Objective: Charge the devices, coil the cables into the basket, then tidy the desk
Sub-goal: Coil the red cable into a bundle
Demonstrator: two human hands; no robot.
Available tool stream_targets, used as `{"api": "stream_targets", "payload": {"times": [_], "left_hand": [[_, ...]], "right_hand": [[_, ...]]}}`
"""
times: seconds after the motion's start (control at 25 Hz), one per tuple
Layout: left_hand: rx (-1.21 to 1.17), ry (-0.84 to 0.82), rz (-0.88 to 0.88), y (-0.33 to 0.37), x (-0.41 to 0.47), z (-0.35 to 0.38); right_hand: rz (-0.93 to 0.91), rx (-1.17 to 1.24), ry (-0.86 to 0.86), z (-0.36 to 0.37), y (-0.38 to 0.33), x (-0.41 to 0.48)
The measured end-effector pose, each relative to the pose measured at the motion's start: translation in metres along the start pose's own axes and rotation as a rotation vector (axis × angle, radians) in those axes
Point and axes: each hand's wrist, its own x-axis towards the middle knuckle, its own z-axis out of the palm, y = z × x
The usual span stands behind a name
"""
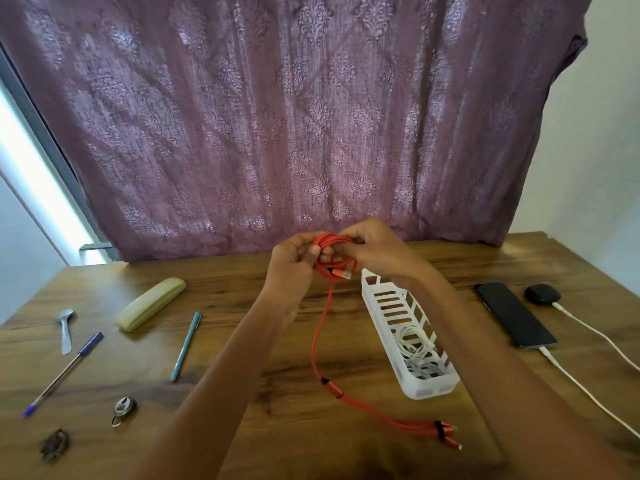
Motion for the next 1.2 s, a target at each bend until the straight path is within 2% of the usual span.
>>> {"api": "stream_targets", "payload": {"times": [0.08,0.24,0.4,0.52,0.6,0.8,0.92,1.2], "left_hand": [[0.050,0.040,-0.017,0.000,0.004,0.001],[0.065,0.102,-0.058,0.001,0.010,0.003],[0.206,0.121,0.006,0.004,0.016,0.006],[0.260,0.127,0.021,0.001,0.022,0.004],[0.297,0.149,0.031,-0.003,0.026,0.003],[0.371,0.205,0.082,-0.003,0.025,0.008],[0.468,0.235,0.155,0.001,0.018,0.012],[0.409,0.210,0.168,0.007,0.016,0.012]], "right_hand": [[0.064,0.190,0.032,0.004,0.001,-0.001],[0.151,0.386,0.150,0.013,0.004,0.002],[0.214,0.660,0.213,0.017,0.007,0.003],[0.201,0.709,0.230,0.018,0.006,0.004],[0.208,0.747,0.213,0.016,0.005,0.005],[0.325,1.206,-0.018,0.012,0.002,0.003],[0.298,1.202,-0.042,0.017,0.007,0.004],[0.147,0.864,0.072,0.018,0.005,0.003]]}}
